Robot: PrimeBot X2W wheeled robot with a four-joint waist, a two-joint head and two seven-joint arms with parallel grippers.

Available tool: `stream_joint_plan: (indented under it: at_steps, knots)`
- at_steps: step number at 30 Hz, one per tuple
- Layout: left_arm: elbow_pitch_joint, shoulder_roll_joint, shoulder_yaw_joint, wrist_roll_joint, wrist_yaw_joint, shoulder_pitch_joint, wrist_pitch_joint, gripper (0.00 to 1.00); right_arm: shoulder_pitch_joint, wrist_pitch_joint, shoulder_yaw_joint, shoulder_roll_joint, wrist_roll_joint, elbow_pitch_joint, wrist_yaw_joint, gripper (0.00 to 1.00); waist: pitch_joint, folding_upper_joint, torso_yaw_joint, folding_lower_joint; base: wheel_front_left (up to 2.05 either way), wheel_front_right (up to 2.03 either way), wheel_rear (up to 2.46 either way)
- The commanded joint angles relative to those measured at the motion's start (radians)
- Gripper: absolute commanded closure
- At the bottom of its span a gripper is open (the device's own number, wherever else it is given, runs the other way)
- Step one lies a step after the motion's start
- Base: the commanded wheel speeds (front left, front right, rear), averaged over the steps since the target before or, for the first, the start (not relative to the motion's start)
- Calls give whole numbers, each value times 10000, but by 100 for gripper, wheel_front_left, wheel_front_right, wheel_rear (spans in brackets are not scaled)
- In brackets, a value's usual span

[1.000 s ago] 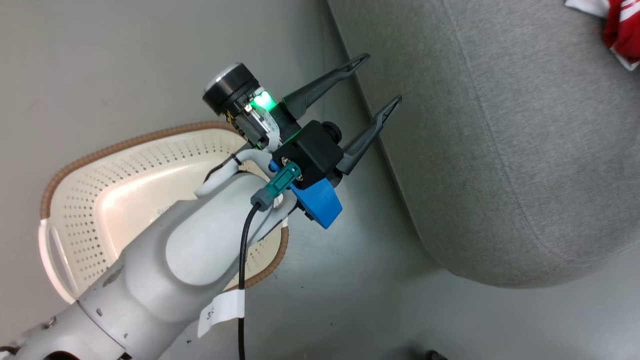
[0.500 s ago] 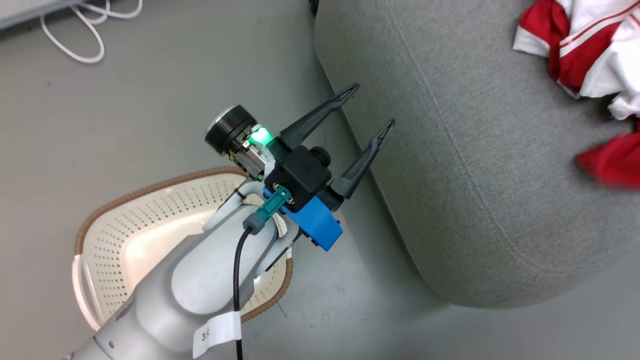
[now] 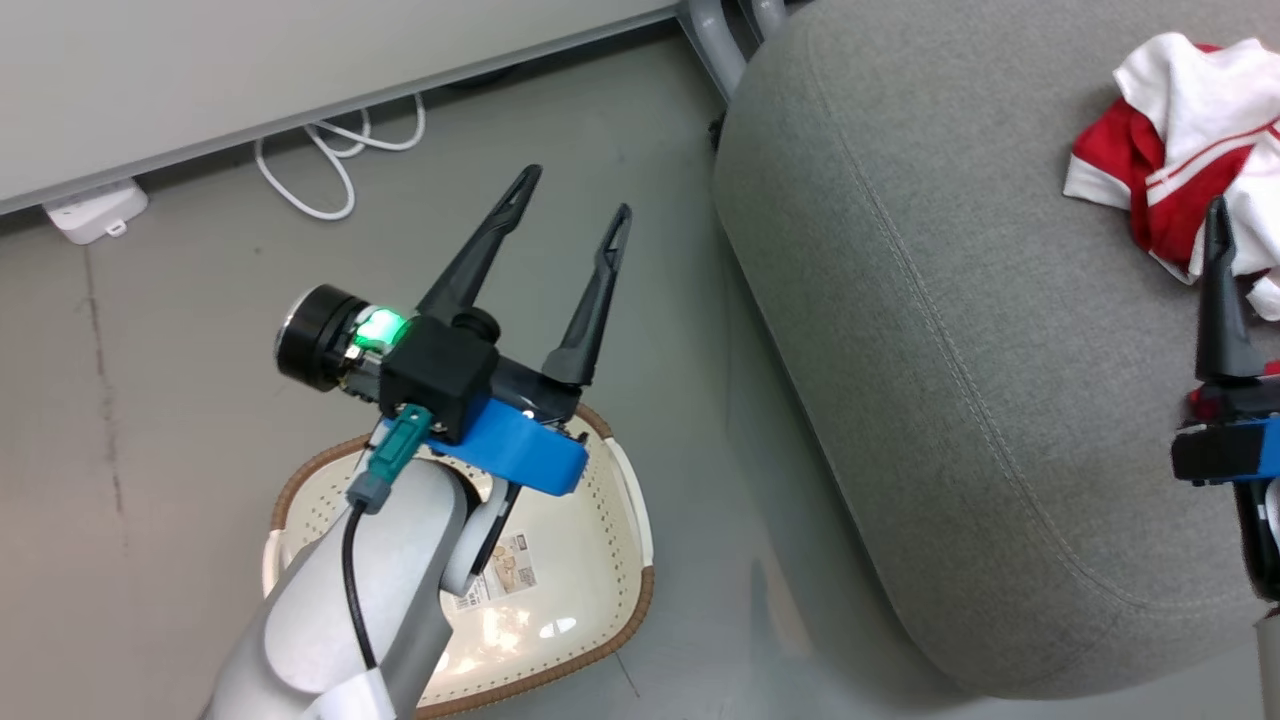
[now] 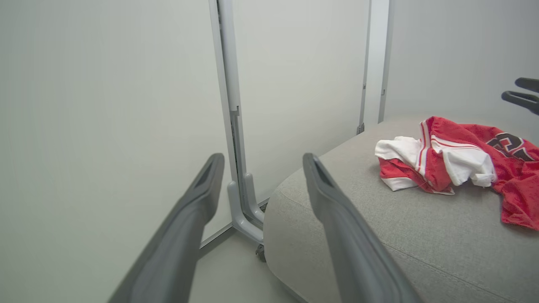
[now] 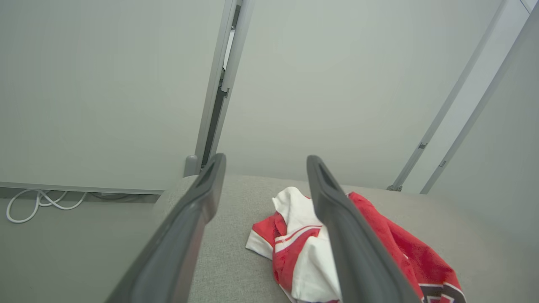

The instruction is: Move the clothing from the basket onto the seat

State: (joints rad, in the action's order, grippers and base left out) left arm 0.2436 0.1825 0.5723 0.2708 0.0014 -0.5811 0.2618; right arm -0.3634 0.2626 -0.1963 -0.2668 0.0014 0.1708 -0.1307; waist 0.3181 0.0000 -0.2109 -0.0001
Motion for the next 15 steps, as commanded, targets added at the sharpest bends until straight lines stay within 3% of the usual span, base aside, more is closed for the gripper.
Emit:
stream_joint_plan:
  at_steps: [1, 8, 15]
  knots:
    - [-123, -17, -349, -131, 126, 318, 47, 0, 147, 34, 213, 94, 63, -103, -1, 0, -411, 0, 439, 1, 0, 0, 0]
    - [-415, -211, -1890, -529, 292, 1372, 38, 0, 163, 34, 1133, 452, 116, -160, -1, 0, -1063, 0, 1173, 1, 0, 0, 0]
    - [-359, -463, -3147, -831, 172, 2345, 39, 0, 374, 34, 1720, 858, 235, 42, -1, 0, -1621, 0, 1745, 1, 0, 0, 0]
